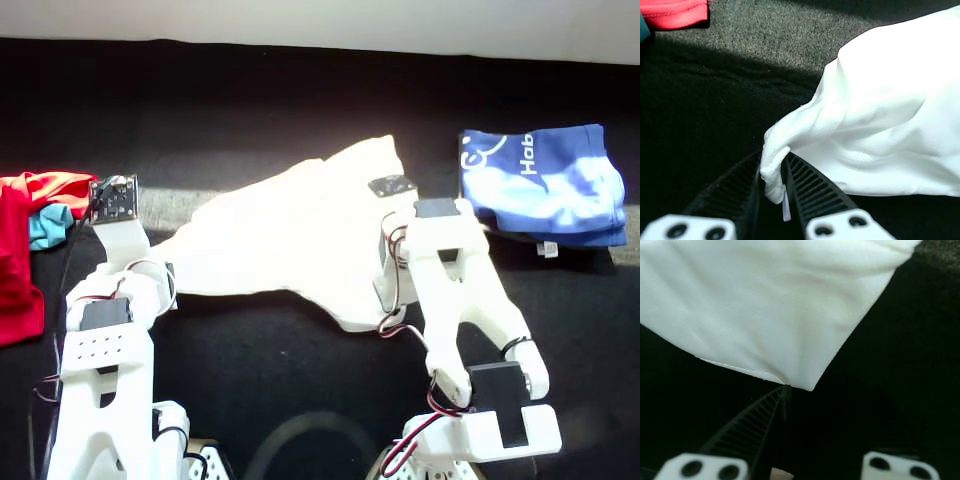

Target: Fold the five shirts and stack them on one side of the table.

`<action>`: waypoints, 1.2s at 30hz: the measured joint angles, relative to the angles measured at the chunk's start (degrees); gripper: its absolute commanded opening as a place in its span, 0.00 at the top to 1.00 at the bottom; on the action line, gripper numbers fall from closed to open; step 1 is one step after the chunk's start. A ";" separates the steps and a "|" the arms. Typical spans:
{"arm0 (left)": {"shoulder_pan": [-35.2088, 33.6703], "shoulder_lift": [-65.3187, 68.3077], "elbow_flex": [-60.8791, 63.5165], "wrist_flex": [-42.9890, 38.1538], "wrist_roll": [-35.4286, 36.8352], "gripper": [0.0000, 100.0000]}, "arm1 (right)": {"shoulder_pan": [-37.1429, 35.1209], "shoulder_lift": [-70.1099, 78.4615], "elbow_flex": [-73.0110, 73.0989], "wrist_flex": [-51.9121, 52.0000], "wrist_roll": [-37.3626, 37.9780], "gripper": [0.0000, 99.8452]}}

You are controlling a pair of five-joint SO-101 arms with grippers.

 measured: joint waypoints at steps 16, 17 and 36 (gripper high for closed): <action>0.00 0.00 0.00 0.00 0.00 0.99 | -8.35 0.00 6.95 -12.57 -5.54 0.75; 0.00 0.00 0.00 0.00 0.00 0.99 | -8.00 0.00 7.47 -13.54 -5.54 0.75; 0.00 0.00 0.00 0.00 0.00 0.99 | 0.18 4.31 4.84 -16.09 -5.63 0.99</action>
